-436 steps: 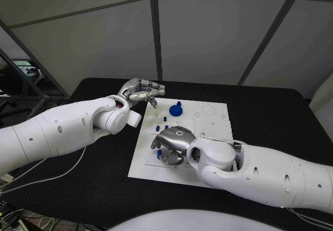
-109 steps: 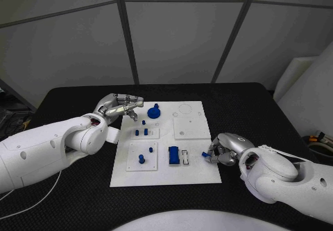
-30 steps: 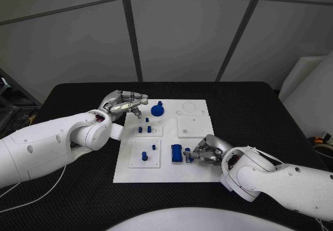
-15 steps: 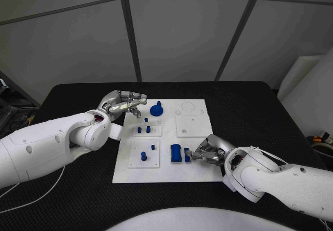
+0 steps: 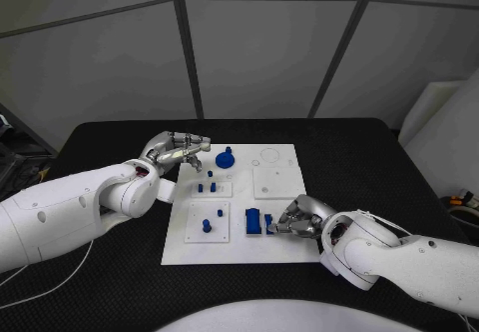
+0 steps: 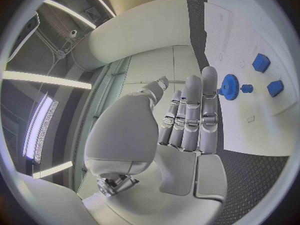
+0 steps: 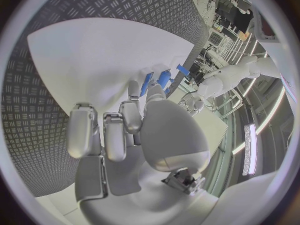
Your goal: Assemble the parts on the task board
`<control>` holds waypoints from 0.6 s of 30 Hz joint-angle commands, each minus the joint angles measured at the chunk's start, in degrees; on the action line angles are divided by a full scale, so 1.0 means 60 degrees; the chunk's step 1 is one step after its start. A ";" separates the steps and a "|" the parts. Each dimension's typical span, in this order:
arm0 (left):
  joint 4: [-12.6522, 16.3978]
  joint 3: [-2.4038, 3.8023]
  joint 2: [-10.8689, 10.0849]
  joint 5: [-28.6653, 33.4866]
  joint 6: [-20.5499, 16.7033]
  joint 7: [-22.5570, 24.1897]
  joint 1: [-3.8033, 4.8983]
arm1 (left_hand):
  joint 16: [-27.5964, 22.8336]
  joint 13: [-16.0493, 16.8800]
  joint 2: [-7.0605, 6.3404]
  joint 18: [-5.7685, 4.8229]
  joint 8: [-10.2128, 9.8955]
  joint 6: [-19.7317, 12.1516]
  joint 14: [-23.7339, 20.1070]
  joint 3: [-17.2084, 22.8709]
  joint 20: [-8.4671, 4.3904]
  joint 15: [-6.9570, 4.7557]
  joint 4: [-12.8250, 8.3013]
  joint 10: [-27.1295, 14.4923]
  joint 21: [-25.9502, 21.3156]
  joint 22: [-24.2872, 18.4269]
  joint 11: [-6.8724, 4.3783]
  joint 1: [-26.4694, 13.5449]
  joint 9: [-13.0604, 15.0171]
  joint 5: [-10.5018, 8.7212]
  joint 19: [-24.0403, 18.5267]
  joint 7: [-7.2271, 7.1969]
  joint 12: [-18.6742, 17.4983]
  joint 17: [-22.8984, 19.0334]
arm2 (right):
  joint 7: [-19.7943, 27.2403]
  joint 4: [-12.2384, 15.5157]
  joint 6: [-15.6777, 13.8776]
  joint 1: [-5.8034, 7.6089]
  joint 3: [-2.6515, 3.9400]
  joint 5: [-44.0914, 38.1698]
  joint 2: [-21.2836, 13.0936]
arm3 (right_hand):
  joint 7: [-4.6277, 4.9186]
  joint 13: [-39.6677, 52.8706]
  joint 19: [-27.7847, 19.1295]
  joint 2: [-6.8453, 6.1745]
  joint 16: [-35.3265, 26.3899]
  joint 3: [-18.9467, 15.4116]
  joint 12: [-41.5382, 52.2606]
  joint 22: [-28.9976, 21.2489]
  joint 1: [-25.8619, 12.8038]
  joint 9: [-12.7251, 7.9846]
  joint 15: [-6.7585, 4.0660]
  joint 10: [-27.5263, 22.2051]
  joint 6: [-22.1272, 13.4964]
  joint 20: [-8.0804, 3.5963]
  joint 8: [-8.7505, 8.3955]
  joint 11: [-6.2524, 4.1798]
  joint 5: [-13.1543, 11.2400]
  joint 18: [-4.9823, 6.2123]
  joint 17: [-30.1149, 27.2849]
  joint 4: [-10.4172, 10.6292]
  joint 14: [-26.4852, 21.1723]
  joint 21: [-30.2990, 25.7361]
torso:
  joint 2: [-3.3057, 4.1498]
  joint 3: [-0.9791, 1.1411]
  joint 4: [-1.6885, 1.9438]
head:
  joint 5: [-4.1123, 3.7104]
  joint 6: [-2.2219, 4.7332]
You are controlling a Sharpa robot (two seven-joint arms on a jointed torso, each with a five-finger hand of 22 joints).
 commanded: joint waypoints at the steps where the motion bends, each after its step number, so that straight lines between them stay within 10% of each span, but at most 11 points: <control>1: 0.0001 0.0007 0.0000 0.0020 0.0101 0.0051 0.0013 | 0.0046 -0.0013 0.0057 -0.0169 0.0035 -0.0028 -0.0049 -0.0043 0.0012 0.0013 -0.0006 -0.0062 -0.0060 -0.0010 -0.0005 -0.0008 -0.0010 0.0021 0.0079 0.0021 0.0036 -0.0009 | 0.0141 -0.0045 0.0209 0.0009 0.0000 -0.0215 0.0052 | -0.0008 0.0064 0.0032 0.0024 0.0032 -0.0008 0.0040 0.0603 0.0143 0.0011 -0.0091 0.0056 0.0029 -0.0008 0.0066 -0.0057 -0.0040 -0.0085 0.1843 -0.0062 0.0846 0.0028 | 0.0017 -0.0003 -0.0005 | 0.0016 -0.0018; 18: 0.0010 0.0007 -0.0024 0.0020 0.0103 0.0039 0.0013 | 0.0051 -0.0014 0.0063 -0.0168 0.0036 -0.0031 -0.0051 -0.0043 0.0013 0.0012 -0.0006 -0.0065 -0.0064 -0.0012 -0.0008 -0.0003 -0.0010 0.0023 0.0080 0.0017 0.0044 -0.0015 | 0.0126 -0.0204 0.0148 0.0008 0.0000 -0.0395 0.0173 | 0.0003 0.0090 0.0034 0.0106 0.0031 -0.0073 0.0060 0.0608 0.0096 0.0034 -0.0084 0.0073 0.0043 -0.0006 0.0069 -0.0050 0.0049 -0.0086 0.1843 0.0009 0.0845 0.0027 | 0.0002 0.0010 -0.0024 | 0.0060 -0.0063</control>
